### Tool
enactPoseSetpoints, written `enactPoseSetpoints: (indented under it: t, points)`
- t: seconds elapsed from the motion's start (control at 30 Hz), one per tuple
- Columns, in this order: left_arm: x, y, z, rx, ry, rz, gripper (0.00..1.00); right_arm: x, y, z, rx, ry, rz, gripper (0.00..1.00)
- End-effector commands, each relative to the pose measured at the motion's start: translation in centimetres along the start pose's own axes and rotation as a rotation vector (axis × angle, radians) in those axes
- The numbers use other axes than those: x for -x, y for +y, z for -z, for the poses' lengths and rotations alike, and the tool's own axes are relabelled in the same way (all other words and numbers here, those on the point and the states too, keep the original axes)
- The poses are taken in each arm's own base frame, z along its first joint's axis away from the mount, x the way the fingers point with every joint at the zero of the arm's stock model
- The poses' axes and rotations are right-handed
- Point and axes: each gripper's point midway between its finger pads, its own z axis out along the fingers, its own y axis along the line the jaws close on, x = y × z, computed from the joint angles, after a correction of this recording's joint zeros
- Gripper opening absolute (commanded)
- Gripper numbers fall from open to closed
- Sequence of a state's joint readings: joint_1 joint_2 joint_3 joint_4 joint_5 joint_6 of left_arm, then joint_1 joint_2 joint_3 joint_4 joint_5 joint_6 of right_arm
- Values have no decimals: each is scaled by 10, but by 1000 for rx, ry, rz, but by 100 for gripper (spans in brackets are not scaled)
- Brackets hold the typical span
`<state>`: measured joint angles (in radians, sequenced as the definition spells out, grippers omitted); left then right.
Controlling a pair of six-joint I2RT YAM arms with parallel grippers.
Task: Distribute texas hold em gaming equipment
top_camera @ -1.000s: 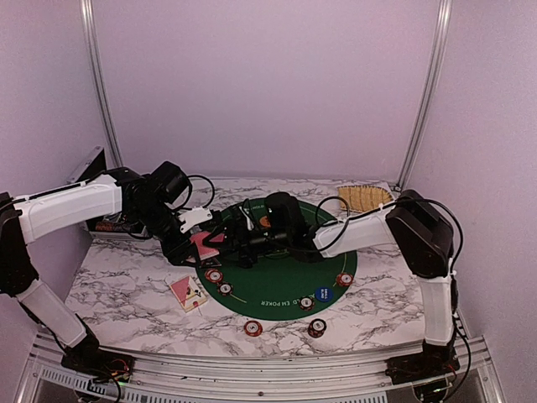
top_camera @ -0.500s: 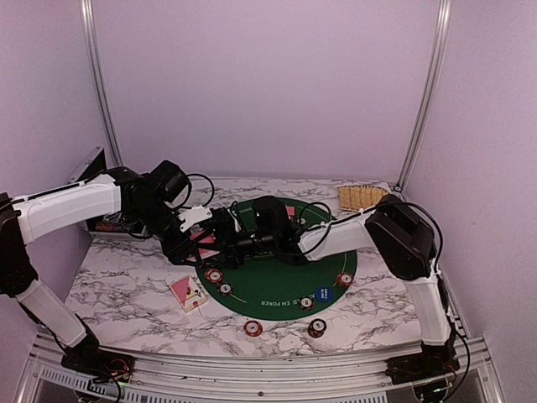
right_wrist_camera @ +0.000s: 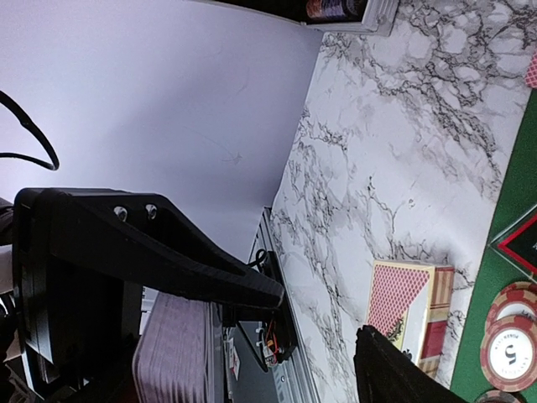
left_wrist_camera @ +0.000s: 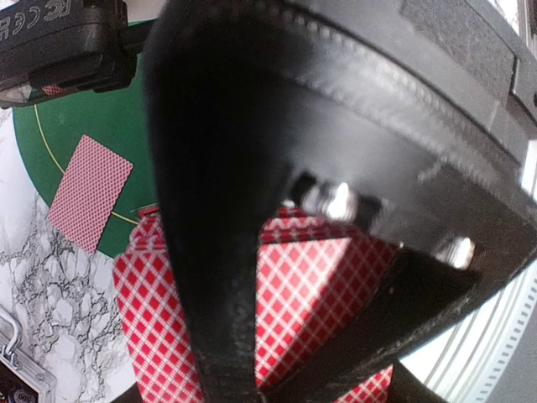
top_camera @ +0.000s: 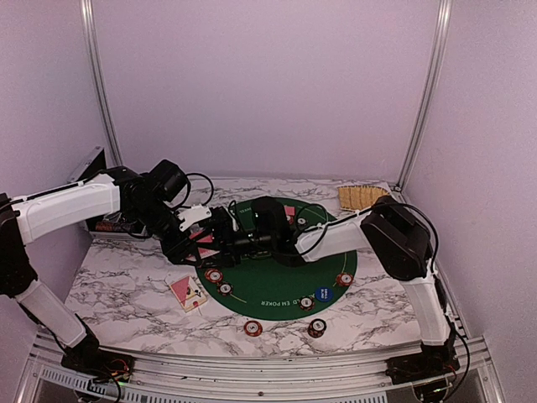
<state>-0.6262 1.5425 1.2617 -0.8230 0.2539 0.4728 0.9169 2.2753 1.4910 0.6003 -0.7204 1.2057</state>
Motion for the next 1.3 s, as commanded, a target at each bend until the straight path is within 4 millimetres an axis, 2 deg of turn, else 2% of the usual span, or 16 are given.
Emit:
enactPoseSetpoints:
  t: [0.0,0.2,0.7,0.87,1.13,1.27]
  points:
    - [14,-4,17,3,-67,-19,0,11,-10,14,-41,-45,-12,71]
    - [12,-4,15,2,-60,-20,0,10,-10,27,-58,-54,1,63]
    - [6,-2,10,8,-38,-21,0,8,12,54,-47,-76,36,44]
    - [5,-2,10,10,-34,-22,0,8,21,63,-40,-87,48,32]
    - [3,-1,8,12,-27,-18,0,7,33,67,-13,-85,54,20]
    - [2,0,7,15,-22,-20,0,3,42,68,45,-74,33,17]
